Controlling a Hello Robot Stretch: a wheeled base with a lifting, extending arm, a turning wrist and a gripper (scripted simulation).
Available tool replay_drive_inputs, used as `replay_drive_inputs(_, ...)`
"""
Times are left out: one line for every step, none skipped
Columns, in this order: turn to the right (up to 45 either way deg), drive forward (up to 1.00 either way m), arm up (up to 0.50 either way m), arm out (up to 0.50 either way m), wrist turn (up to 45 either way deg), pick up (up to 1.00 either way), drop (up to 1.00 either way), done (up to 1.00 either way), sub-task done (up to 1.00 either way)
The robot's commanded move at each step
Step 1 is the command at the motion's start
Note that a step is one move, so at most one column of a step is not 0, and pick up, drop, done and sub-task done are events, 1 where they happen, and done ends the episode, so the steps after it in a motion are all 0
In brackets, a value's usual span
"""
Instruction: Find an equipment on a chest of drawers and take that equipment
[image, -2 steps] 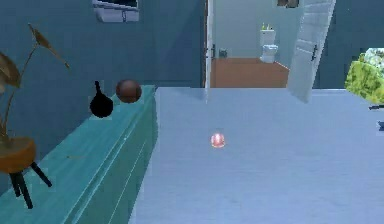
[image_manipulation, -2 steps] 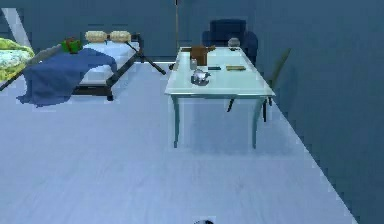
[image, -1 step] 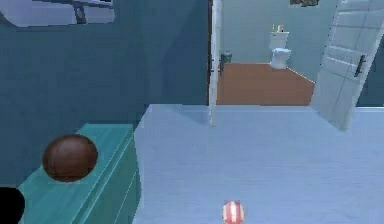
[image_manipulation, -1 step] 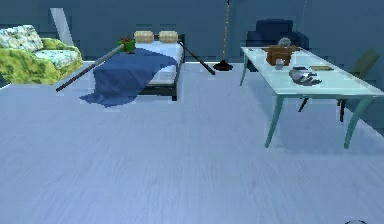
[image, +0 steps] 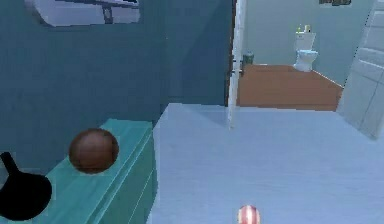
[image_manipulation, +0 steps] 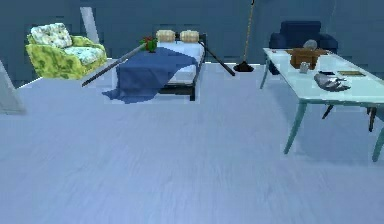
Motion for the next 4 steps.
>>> replay_drive_inputs(0.0, 0.05, 0.0, 0.0, 0.0, 0.0, 0.0, 0.0, 0.0)
replay_drive_inputs(-45.0, 0.0, 0.0, 0.0, 0.0, 0.0, 0.0, 0.0, 0.0)
replay_drive_inputs(-45.0, 0.0, 0.0, 0.0, 0.0, 0.0, 0.0, 0.0, 0.0)
replay_drive_inputs(-27.0, 0.0, 0.0, 0.0, 0.0, 0.0, 0.0, 0.0, 0.0)
